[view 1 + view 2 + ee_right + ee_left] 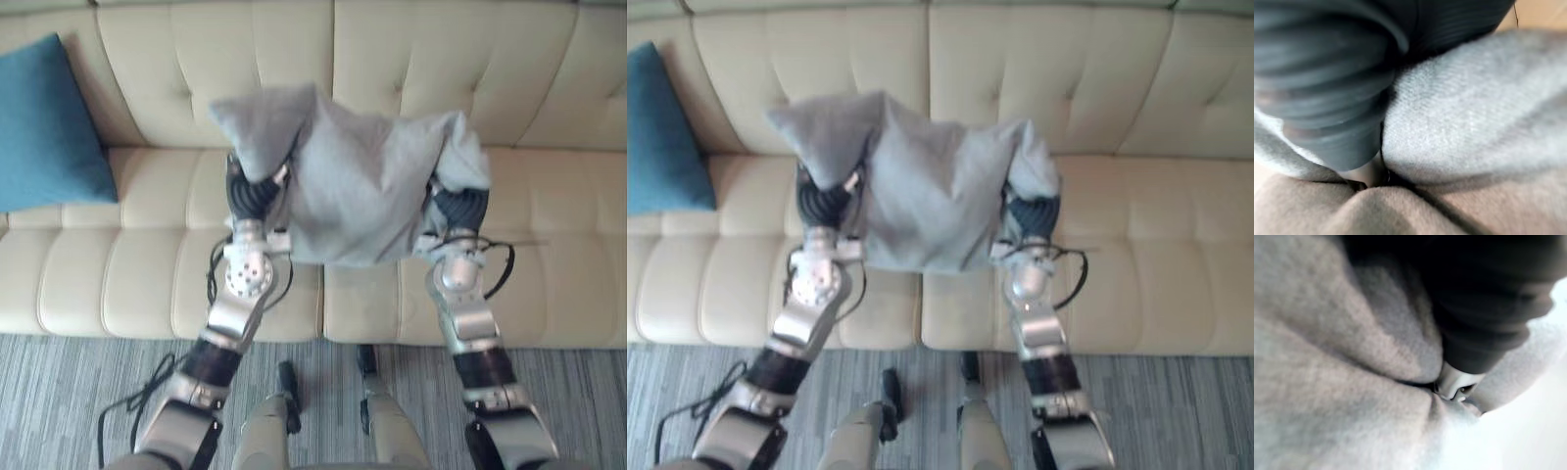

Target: Pick up cushions and gather them together orderly.

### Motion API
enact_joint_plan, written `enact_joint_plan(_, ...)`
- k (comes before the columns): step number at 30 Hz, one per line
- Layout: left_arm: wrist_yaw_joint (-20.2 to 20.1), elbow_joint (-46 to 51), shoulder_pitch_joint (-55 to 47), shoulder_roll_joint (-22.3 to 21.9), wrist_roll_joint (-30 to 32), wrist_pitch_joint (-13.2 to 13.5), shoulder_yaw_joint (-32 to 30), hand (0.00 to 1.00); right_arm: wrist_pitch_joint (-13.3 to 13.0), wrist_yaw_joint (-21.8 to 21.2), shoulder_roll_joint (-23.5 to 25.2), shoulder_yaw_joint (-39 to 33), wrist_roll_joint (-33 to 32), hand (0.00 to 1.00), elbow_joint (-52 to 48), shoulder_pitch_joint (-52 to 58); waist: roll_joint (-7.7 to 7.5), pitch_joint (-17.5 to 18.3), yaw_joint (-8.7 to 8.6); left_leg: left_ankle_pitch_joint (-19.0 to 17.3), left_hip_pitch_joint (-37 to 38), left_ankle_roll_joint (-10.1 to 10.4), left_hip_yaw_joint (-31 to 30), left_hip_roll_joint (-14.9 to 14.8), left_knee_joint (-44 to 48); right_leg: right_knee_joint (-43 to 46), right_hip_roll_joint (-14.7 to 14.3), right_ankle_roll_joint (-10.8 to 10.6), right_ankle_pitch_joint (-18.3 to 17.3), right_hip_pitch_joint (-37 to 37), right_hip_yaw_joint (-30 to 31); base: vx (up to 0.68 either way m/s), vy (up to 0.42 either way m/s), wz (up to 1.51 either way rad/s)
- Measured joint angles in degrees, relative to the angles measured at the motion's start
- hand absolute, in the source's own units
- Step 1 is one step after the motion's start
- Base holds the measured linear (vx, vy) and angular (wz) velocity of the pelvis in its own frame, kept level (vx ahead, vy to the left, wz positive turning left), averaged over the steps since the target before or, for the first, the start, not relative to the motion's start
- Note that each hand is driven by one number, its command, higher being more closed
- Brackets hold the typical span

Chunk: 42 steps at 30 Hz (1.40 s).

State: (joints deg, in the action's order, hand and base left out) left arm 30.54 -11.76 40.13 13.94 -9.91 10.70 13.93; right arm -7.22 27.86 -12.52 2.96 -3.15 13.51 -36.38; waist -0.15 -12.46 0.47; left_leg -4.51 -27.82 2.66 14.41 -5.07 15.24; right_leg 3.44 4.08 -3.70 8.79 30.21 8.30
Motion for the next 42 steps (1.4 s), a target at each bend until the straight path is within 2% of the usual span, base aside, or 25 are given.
enact_joint_plan(5,0.73,-8.94,8.51,1.08,-0.55,-0.03,-1.88,1.00,0.36,0.31,0.05,0.02,-2.00,1.00,7.48,-8.65,0.11,-5.08,-0.56,0.90,-2.41,0.29,0.03,-0.23,-0.07,-1.15,-0.45,0.12,1.78,1.94,-0.07,-0.03,-0.042,-0.02)
enact_joint_plan(11,0.77,-12.83,13.05,1.10,-2.66,-0.02,-4.54,1.00,0.45,0.33,0.09,0.02,-3.71,1.00,8.94,-13.42,0.06,-6.49,-0.83,1.29,-5.45,0.32,-0.51,-0.26,0.35,-1.15,-0.53,0.05,2.25,4.52,-0.27,0.00,-0.031,0.05)
enact_joint_plan(12,0.76,-13.38,13.33,1.05,-2.65,0.01,-5.03,1.00,0.25,0.33,0.09,0.01,-3.73,0.00,10.14,-14.52,0.04,-6.50,-0.84,1.27,-6.15,0.32,-0.89,-0.34,0.92,-1.15,-0.55,0.01,2.29,4.79,-0.42,0.01,-0.025,0.07)
enact_joint_plan(13,0.79,-14.27,13.71,0.97,-2.68,0.04,-5.43,0.00,0.25,0.34,0.01,0.00,-3.81,0.00,10.49,-15.30,-0.01,-6.66,-0.78,1.26,-6.47,0.32,-0.97,-0.33,1.05,-1.15,-0.53,-0.05,2.36,5.00,-0.41,0.01,-0.021,0.06)
enact_joint_plan(18,1.33,-19.82,18.63,1.23,-2.69,0.03,-8.68,0.00,-0.05,1.04,-1.00,-0.53,-4.29,0.00,13.81,-20.80,-0.61,-8.30,-0.41,1.28,-8.86,0.19,-1.26,-0.40,2.09,-2.93,-0.42,-0.17,3.79,6.00,-0.40,-0.01,-0.011,0.02)
enact_joint_plan(25,1.66,-27.12,30.06,3.67,-4.63,0.05,-13.10,0.00,-0.14,1.84,-1.94,-2.69,-8.42,0.00,19.53,-31.18,-0.83,-9.89,-0.38,1.39,-12.84,0.05,-1.28,-0.79,3.66,-6.16,-0.05,-0.49,6.34,7.86,-0.58,-0.02,-0.003,0.00)
enact_joint_plan(29,-0.65,-32.17,34.93,3.86,-6.79,-0.18,-14.86,0.00,-0.01,1.30,-4.53,-2.84,-13.03,0.00,22.44,-34.47,-0.83,-9.89,-0.39,1.42,-13.99,0.10,-2.51,-1.23,3.67,-7.41,-0.44,-0.58,7.22,7.86,-1.65,0.01,-0.017,0.07)
enact_joint_plan(34,-2.93,-34.37,35.83,5.33,-10.09,-0.36,-16.67,0.00,0.23,-0.79,-6.67,-2.75,-17.30,0.00,24.58,-35.78,-0.82,-9.89,-0.15,1.35,-14.23,0.21,-2.93,-1.56,3.75,-7.42,-0.73,-0.59,7.32,7.86,-2.33,0.00,-0.004,0.01)
enact_joint_plan(38,-5.35,-35.07,35.85,7.30,-13.15,-0.35,-16.86,0.00,1.11,-1.94,-10.76,-2.83,-20.87,0.00,28.38,-36.98,-0.82,-9.90,-0.03,1.31,-14.54,0.26,-3.10,-1.75,4.16,-6.90,-0.74,-0.68,7.44,7.94,-3.41,-0.01,-0.011,0.05)
enact_joint_plan(40,-6.08,-35.04,35.59,8.61,-14.41,-0.28,-17.68,0.00,1.14,-2.14,-13.24,-2.89,-22.25,0.00,27.23,-36.65,-0.79,-9.91,0.12,1.31,-14.59,0.25,-3.12,-1.85,4.23,-6.93,-0.78,-0.91,7.67,8.00,-3.33,0.00,0.000,0.00)
enact_joint_plan(42,-6.63,-33.30,33.53,10.43,-16.23,0.02,-19.69,0.00,1.07,-2.81,-15.47,-3.38,-23.84,0.00,21.86,-34.15,-0.79,-9.91,0.24,1.31,-14.55,0.26,-3.12,-2.15,4.47,-6.93,-1.01,-0.91,7.67,7.90,-3.35,0.00,-0.011,-0.02)
